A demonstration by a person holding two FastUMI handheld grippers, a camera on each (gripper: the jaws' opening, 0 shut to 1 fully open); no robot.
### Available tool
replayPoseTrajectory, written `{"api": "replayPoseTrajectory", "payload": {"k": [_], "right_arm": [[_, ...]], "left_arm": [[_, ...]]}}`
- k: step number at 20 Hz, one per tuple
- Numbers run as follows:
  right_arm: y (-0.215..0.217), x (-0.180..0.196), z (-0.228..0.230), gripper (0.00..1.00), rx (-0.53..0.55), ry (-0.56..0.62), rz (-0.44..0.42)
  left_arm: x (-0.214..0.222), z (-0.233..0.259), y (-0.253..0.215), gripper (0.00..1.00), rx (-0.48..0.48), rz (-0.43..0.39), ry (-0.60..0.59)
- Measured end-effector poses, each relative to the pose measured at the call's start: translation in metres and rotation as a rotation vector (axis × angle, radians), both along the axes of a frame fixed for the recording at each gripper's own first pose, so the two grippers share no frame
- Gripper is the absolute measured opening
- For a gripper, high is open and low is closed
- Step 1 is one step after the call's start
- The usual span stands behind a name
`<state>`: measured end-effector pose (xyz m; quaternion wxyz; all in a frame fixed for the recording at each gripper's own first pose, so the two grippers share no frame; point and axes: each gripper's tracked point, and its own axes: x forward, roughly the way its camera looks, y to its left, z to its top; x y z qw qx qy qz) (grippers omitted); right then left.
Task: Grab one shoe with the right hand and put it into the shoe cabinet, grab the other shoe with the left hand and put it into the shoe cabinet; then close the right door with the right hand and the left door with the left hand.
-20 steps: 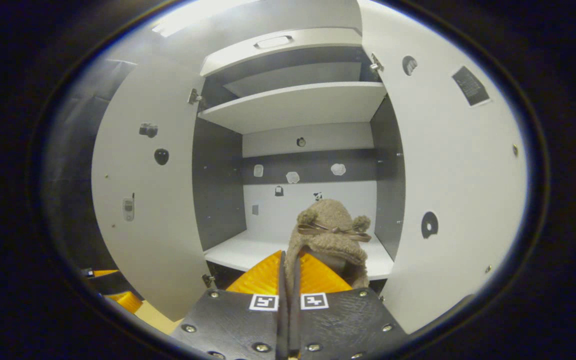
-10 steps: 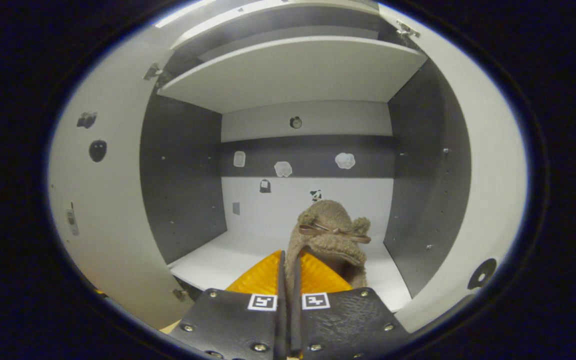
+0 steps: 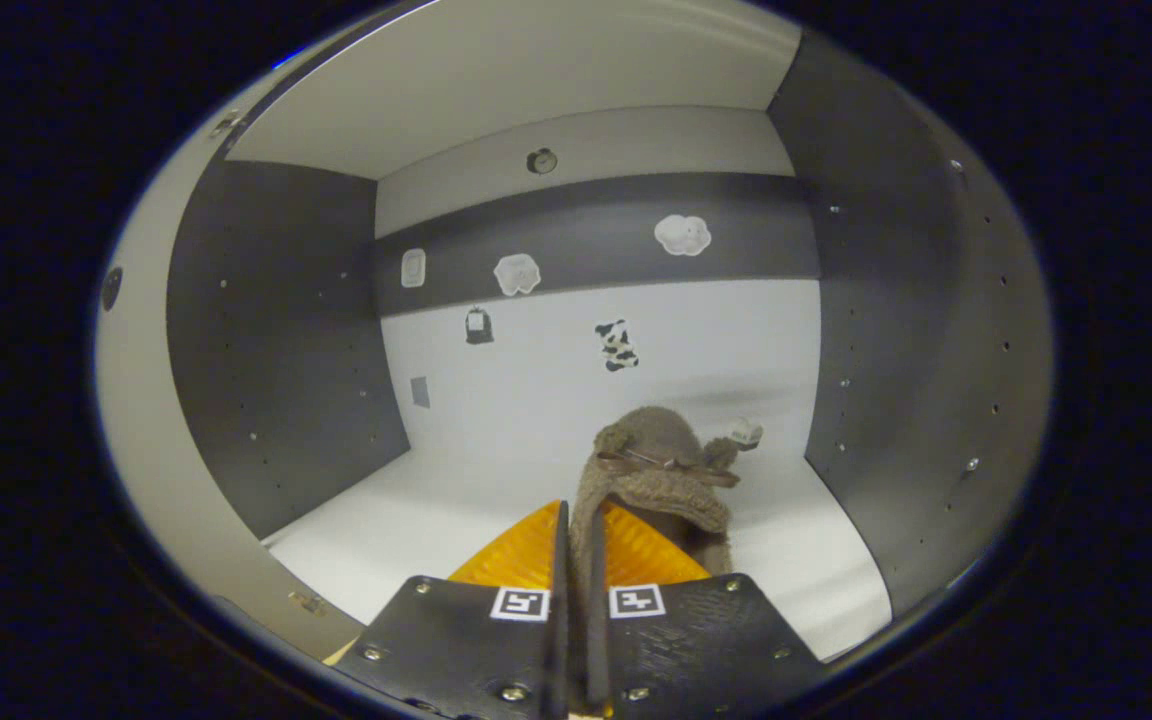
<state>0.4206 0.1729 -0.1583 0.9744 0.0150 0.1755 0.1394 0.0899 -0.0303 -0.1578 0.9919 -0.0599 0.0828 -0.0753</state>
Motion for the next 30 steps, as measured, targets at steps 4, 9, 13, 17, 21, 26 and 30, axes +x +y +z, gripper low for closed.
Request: {"api": "replayPoseTrajectory", "payload": {"k": [4,9,13,17,21,26,30], "right_arm": [[0.009,-0.007,0.012,0.40,0.053,-0.044,0.042],[0.002,-0.029,0.033,0.97,-0.019,-0.126,-0.022],[0.006,-0.072,0.045,0.99,-0.004,-0.150,0.000],[-0.004,-0.132,0.053,0.98,0.030,-0.169,-0.007],[-0.026,-0.200,0.051,0.98,-0.049,-0.175,-0.047],[-0.048,-0.299,0.058,1.00,-0.081,-0.250,-0.103],[-0.037,-0.372,0.056,0.98,-0.043,-0.313,-0.085]], "left_arm": [[-0.005,-0.009,0.001,0.98,0.000,0.013,0.026],[-0.016,-0.028,-0.002,0.98,-0.002,0.029,0.078],[-0.028,-0.041,-0.002,0.98,-0.007,0.040,0.111],[-0.040,-0.060,0.003,0.98,0.026,0.058,0.134],[-0.050,-0.090,0.009,0.98,0.030,0.064,0.176],[-0.064,-0.133,0.005,0.99,0.054,0.036,0.280],[-0.067,-0.158,-0.008,0.99,0.068,0.004,0.318]]}}
